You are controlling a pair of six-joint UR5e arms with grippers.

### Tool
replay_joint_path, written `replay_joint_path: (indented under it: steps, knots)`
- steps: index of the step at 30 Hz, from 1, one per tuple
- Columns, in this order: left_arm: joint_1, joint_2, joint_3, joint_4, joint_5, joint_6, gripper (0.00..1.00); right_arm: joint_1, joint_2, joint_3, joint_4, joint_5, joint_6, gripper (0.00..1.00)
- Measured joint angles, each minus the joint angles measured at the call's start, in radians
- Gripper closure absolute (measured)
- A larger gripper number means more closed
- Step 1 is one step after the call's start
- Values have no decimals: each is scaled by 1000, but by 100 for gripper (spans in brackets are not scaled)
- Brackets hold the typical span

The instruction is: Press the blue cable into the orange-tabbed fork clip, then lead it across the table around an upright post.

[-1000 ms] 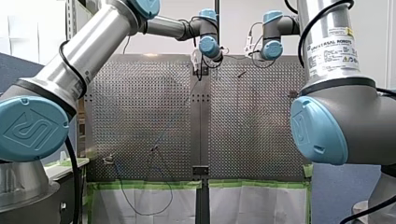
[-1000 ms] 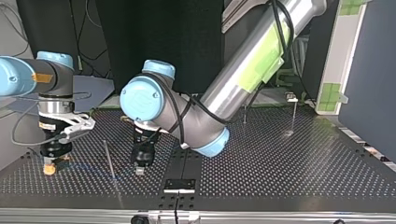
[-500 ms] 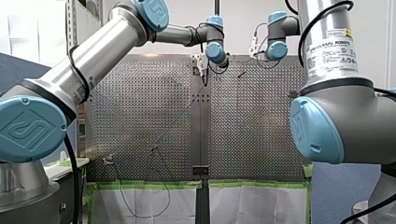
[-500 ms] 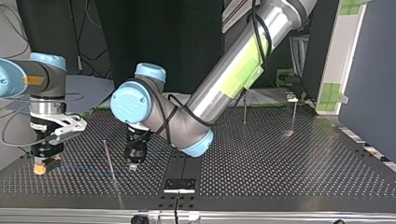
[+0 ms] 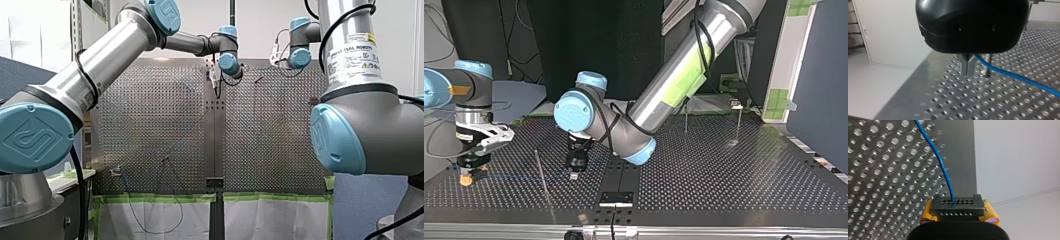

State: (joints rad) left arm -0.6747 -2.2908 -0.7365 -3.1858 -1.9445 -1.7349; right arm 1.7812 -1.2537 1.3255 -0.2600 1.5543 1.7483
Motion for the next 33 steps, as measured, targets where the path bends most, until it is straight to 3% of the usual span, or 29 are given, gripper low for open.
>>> replay_joint_path:
  steps: [11, 18, 23, 28, 29, 33]
  knots:
    - [19, -4, -2, 17, 39, -1, 100, -19, 20, -16, -35, -61, 12, 100]
    - [16, -56, 45, 1, 41, 0, 100, -21, 57, -22, -46, -66, 12, 100]
    - [17, -76, 57, 4, 38, -1, 100, -36, 69, -22, -47, -63, 13, 100]
    - [22, -79, 41, 6, 37, -1, 94, -50, 84, -22, -46, -64, 13, 100]
    - [23, -80, 35, 9, 39, -1, 85, -52, 87, -22, -46, -65, 13, 100]
    - [25, -82, 6, 24, 50, -1, 73, -54, 100, -21, -42, -68, 13, 100]
